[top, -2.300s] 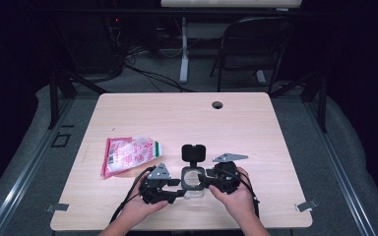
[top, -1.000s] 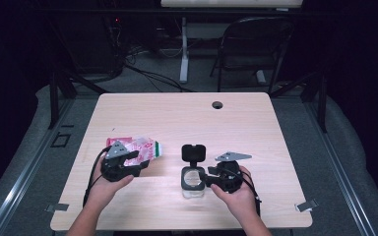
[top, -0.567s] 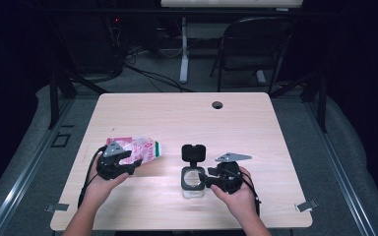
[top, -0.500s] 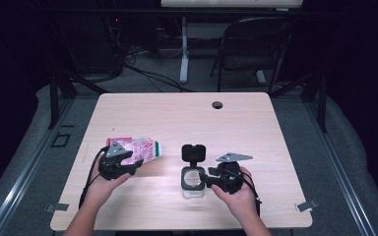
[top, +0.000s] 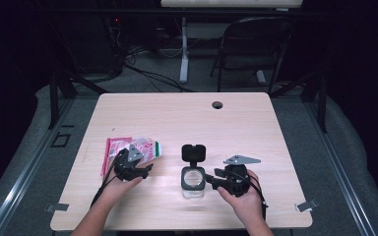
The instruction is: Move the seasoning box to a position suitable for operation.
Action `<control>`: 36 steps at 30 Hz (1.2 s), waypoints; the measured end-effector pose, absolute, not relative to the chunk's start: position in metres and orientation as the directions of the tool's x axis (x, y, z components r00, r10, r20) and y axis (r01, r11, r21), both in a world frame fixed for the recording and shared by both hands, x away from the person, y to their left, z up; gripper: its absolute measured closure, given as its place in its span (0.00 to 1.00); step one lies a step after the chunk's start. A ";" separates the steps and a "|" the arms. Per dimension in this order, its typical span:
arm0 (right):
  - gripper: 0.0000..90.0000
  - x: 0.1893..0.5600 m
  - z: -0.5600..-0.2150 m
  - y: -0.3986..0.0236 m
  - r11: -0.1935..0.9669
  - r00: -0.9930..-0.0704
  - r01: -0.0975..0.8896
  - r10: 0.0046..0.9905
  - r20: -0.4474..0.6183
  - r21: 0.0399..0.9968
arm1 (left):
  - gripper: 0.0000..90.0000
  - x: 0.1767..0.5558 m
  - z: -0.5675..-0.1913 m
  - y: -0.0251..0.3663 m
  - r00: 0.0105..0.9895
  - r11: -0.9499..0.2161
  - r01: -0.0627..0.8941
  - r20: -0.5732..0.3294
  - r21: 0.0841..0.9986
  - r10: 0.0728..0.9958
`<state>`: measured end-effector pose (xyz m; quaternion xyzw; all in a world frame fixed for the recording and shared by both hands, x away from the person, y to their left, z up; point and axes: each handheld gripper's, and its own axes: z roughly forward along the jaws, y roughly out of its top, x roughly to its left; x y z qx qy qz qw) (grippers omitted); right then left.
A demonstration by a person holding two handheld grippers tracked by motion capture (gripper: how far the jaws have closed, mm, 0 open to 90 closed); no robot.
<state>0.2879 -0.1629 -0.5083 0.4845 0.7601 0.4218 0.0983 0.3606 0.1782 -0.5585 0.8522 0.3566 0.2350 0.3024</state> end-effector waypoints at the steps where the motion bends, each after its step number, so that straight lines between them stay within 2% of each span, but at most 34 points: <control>1: 0.60 0.287 -0.508 -0.164 0.166 -0.507 0.654 0.820 0.265 0.738 | 0.36 0.361 -0.560 0.177 0.635 -0.568 0.466 0.190 0.679 0.749; 7: 0.60 0.284 -0.509 -0.170 0.161 -0.494 0.654 0.831 0.256 0.739 | 0.37 0.366 -0.564 0.175 0.618 -0.561 0.476 0.196 0.678 0.761; 20: 0.60 0.283 -0.510 -0.174 0.146 -0.479 0.656 0.838 0.260 0.740 | 0.49 0.375 -0.577 0.187 0.562 -0.524 0.538 0.183 0.660 0.807; 28: 0.60 0.284 -0.511 -0.173 0.149 -0.485 0.655 0.835 0.260 0.741 | 0.64 0.375 -0.580 0.200 0.534 -0.467 0.553 0.137 0.690 0.835; 31: 0.60 0.284 -0.511 -0.174 0.150 -0.483 0.657 0.836 0.260 0.739 | 0.67 0.375 -0.579 0.201 0.535 -0.472 0.549 0.143 0.690 0.832; 36: 0.60 0.284 -0.511 -0.175 0.144 -0.478 0.656 0.839 0.259 0.741 | 0.78 0.375 -0.577 0.203 0.537 -0.464 0.549 0.132 0.695 0.833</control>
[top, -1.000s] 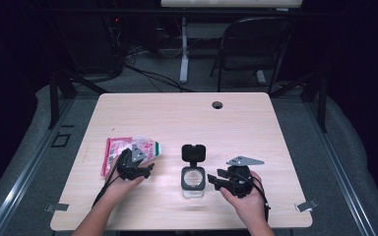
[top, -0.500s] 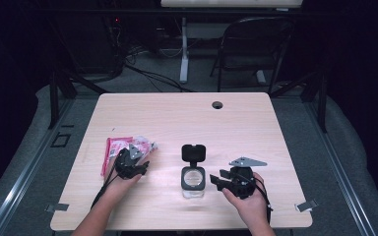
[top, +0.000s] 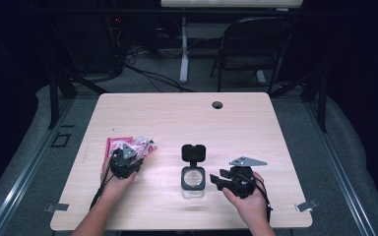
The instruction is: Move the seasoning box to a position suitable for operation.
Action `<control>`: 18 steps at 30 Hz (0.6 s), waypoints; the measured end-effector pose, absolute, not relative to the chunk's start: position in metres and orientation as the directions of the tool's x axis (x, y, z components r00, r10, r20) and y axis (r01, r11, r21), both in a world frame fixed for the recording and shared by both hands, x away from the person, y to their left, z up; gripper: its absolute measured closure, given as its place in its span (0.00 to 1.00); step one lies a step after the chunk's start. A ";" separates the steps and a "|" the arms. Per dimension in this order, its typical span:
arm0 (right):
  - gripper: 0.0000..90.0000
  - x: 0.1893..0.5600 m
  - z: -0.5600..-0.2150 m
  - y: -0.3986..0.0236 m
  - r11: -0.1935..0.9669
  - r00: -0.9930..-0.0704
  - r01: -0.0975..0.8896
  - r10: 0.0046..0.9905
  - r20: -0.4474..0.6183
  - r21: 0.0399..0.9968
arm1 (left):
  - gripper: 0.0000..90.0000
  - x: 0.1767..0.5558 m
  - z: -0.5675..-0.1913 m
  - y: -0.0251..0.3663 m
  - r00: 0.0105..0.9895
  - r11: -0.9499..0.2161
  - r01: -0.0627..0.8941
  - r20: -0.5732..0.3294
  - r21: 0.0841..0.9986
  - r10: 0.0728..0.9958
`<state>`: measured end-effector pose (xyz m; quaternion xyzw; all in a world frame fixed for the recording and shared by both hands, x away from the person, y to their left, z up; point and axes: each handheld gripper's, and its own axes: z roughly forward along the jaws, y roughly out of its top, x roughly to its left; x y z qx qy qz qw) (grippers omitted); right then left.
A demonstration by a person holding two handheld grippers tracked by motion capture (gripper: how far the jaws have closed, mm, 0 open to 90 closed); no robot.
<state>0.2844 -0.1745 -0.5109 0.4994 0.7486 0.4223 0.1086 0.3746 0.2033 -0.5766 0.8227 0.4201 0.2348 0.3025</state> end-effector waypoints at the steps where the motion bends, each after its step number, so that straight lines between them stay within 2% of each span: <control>1: 0.60 0.284 -0.511 -0.175 0.140 -0.478 0.655 0.838 0.263 0.742 | 0.80 0.375 -0.576 0.204 0.536 -0.453 0.551 0.119 0.701 0.836; 8: 0.60 0.285 -0.512 -0.175 0.142 -0.478 0.658 0.838 0.264 0.740 | 0.97 0.378 -0.573 0.218 0.504 -0.344 0.594 -0.003 0.727 0.864; 13: 0.60 0.285 -0.512 -0.175 0.140 -0.478 0.656 0.838 0.264 0.742 | 1.00 0.379 -0.572 0.224 0.491 -0.290 0.619 -0.072 0.730 0.868; 18: 0.59 0.284 -0.511 -0.176 0.141 -0.476 0.659 0.839 0.264 0.738 | 1.00 0.379 -0.571 0.225 0.494 -0.288 0.622 -0.079 0.728 0.866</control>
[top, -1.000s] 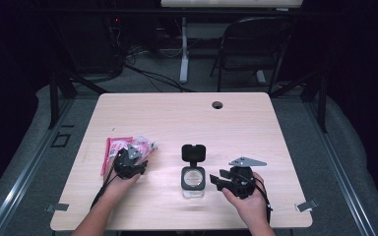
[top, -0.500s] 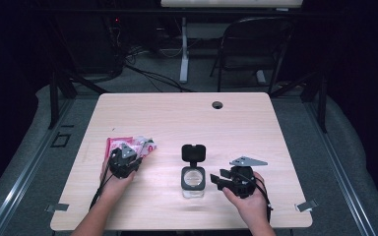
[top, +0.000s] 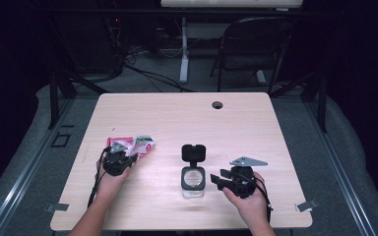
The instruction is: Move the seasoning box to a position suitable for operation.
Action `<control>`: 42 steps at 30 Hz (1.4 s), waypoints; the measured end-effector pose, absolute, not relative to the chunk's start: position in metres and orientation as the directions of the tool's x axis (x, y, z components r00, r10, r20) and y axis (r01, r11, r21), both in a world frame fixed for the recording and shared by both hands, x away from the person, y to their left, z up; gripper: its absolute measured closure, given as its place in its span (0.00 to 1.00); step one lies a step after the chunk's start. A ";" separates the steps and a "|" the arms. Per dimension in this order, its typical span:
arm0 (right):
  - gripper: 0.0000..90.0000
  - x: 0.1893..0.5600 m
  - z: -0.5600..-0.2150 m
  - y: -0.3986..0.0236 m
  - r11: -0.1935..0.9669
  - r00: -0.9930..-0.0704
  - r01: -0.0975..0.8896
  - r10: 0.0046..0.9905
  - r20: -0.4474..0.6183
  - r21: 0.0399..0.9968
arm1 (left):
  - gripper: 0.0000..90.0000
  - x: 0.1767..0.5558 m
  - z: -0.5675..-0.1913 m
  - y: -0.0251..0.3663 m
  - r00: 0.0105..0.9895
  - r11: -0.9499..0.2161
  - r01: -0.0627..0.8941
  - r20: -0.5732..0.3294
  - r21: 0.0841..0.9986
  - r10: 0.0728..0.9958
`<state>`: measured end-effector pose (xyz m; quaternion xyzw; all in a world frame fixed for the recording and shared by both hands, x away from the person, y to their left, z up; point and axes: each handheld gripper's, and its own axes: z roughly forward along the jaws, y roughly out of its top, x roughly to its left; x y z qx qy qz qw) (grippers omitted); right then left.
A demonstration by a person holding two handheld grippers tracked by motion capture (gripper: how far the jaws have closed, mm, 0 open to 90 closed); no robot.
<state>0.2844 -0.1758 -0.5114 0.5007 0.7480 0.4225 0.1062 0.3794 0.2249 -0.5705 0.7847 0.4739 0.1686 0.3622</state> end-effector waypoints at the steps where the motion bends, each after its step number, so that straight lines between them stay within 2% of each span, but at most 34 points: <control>1: 0.59 0.284 -0.512 -0.176 0.141 -0.476 0.659 0.839 0.264 0.739 | 1.00 0.379 -0.570 0.225 0.491 -0.284 0.622 -0.082 0.729 0.867; 9: 0.59 0.284 -0.511 -0.177 0.128 -0.474 0.655 0.837 0.272 0.745 | 1.00 0.379 -0.565 0.231 0.474 -0.231 0.642 -0.142 0.731 0.869; 13: 0.59 0.284 -0.511 -0.177 0.135 -0.475 0.657 0.838 0.268 0.742 | 1.00 0.378 -0.557 0.234 0.483 -0.245 0.628 -0.122 0.738 0.867; 26: 0.59 0.285 -0.511 -0.174 0.140 -0.483 0.657 0.833 0.271 0.741 | 1.00 0.376 -0.545 0.253 0.455 -0.158 0.649 -0.213 0.744 0.864; 33: 0.59 0.286 -0.510 -0.175 0.141 -0.484 0.657 0.832 0.271 0.740 | 1.00 0.375 -0.543 0.257 0.463 -0.158 0.645 -0.217 0.748 0.859; 42: 0.58 0.289 -0.512 -0.170 0.157 -0.499 0.656 0.824 0.268 0.738 | 1.00 0.371 -0.536 0.274 0.444 -0.101 0.634 -0.254 0.766 0.859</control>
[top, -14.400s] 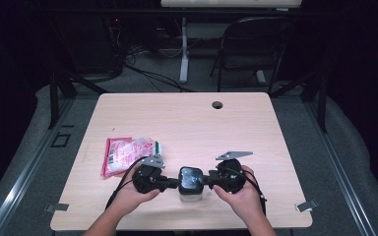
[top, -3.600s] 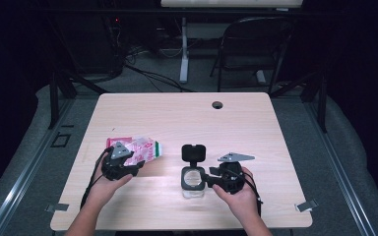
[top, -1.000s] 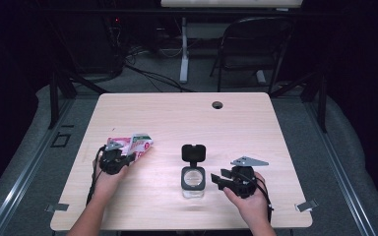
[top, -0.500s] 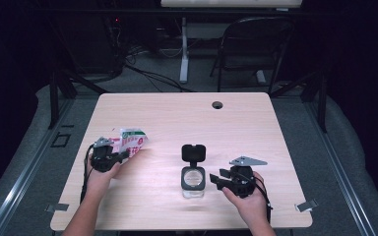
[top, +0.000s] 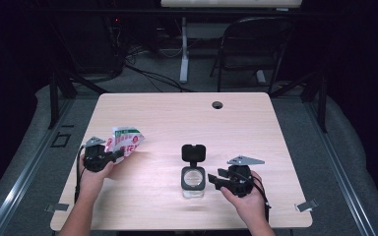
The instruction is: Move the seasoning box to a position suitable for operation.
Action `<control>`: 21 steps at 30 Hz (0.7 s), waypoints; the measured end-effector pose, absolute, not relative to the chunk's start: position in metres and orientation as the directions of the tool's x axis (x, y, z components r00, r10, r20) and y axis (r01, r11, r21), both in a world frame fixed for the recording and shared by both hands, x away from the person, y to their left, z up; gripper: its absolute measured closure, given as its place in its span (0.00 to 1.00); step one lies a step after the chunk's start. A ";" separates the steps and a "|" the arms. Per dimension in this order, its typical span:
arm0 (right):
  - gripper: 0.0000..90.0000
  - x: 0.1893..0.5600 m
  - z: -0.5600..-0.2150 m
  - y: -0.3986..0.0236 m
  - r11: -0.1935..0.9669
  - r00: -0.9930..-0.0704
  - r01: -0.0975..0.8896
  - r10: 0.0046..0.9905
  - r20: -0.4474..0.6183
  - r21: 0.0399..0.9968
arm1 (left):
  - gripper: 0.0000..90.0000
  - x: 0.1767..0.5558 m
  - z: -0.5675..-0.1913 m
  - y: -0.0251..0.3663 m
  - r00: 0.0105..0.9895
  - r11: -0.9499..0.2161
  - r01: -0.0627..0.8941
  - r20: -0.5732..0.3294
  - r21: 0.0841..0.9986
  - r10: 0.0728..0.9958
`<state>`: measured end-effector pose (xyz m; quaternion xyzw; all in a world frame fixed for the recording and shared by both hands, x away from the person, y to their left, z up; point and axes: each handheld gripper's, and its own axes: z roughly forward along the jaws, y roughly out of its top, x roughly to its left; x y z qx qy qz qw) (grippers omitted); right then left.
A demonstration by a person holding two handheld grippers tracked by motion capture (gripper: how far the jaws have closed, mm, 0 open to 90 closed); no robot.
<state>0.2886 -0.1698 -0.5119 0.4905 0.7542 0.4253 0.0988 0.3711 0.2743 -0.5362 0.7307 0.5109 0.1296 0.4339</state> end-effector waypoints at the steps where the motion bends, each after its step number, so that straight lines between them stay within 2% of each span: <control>1: 0.58 0.289 -0.512 -0.170 0.160 -0.500 0.657 0.824 0.267 0.737 | 1.00 0.371 -0.535 0.275 0.441 -0.098 0.633 -0.253 0.768 0.861; 12: 0.58 0.291 -0.513 -0.166 0.173 -0.510 0.656 0.820 0.261 0.735 | 1.00 0.367 -0.527 0.282 0.437 -0.098 0.619 -0.238 0.779 0.867; 21: 0.58 0.291 -0.512 -0.169 0.158 -0.503 0.655 0.821 0.270 0.739 | 1.00 0.361 -0.508 0.289 0.433 -0.062 0.568 -0.234 0.821 0.870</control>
